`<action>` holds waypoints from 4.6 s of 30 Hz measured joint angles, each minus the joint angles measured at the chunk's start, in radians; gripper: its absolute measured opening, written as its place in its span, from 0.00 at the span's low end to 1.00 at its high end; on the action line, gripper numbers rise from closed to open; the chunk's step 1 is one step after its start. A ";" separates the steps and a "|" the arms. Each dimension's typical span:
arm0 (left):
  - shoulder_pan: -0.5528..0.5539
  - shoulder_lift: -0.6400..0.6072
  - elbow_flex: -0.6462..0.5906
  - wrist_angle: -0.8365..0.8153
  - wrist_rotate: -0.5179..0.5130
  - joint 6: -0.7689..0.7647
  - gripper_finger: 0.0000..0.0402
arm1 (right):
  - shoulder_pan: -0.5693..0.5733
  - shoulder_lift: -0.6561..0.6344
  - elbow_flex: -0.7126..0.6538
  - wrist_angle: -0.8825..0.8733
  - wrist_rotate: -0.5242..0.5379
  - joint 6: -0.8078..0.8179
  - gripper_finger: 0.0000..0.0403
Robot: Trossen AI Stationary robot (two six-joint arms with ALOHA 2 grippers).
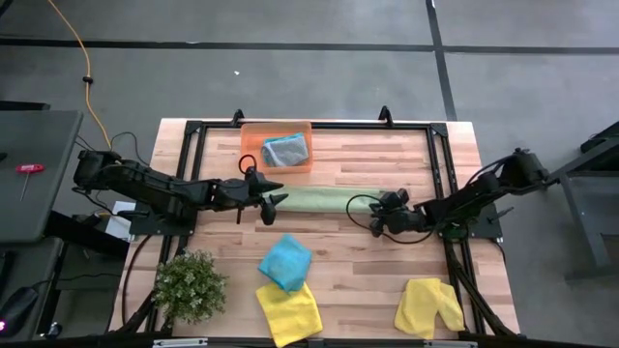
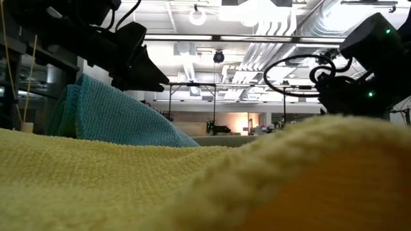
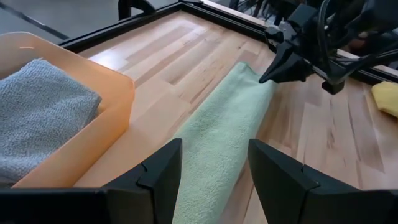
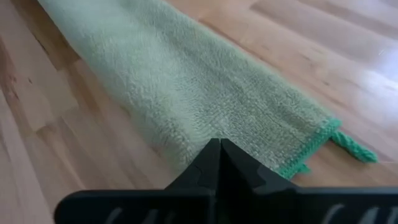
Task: Fold microfiber towels
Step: Fold the green microfiber cloth
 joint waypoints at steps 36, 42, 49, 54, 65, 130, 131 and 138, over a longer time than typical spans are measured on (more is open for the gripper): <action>0.000 0.000 0.000 -0.014 0.000 0.011 0.43 | 0.000 0.141 0.082 0.033 -0.118 -0.129 0.00; 0.000 0.000 0.000 -0.027 0.000 0.018 0.43 | 0.000 0.019 0.092 -0.020 -0.128 -0.237 0.00; 0.000 0.015 0.000 -0.102 -0.026 -0.049 0.43 | 0.000 -0.229 0.098 -0.154 -0.114 -0.263 0.00; 0.000 0.107 0.005 -0.157 -0.039 -0.067 0.43 | 0.000 -0.349 0.098 -0.197 -0.083 -0.263 0.00; -0.033 0.079 0.177 -0.686 -0.095 0.140 0.10 | 0.000 -0.546 0.098 -0.374 -0.068 -0.235 0.00; 0.157 0.243 0.179 -0.811 0.083 0.246 0.00 | -0.258 -0.148 -0.025 -0.100 -0.346 0.446 0.72; 0.157 0.243 0.179 -0.808 0.082 0.245 0.00 | -0.258 -0.135 -0.016 -0.099 -0.340 0.437 0.72; 0.155 0.243 0.177 -0.796 0.090 0.228 0.00 | -0.258 -0.108 0.014 -0.144 -0.311 0.344 0.60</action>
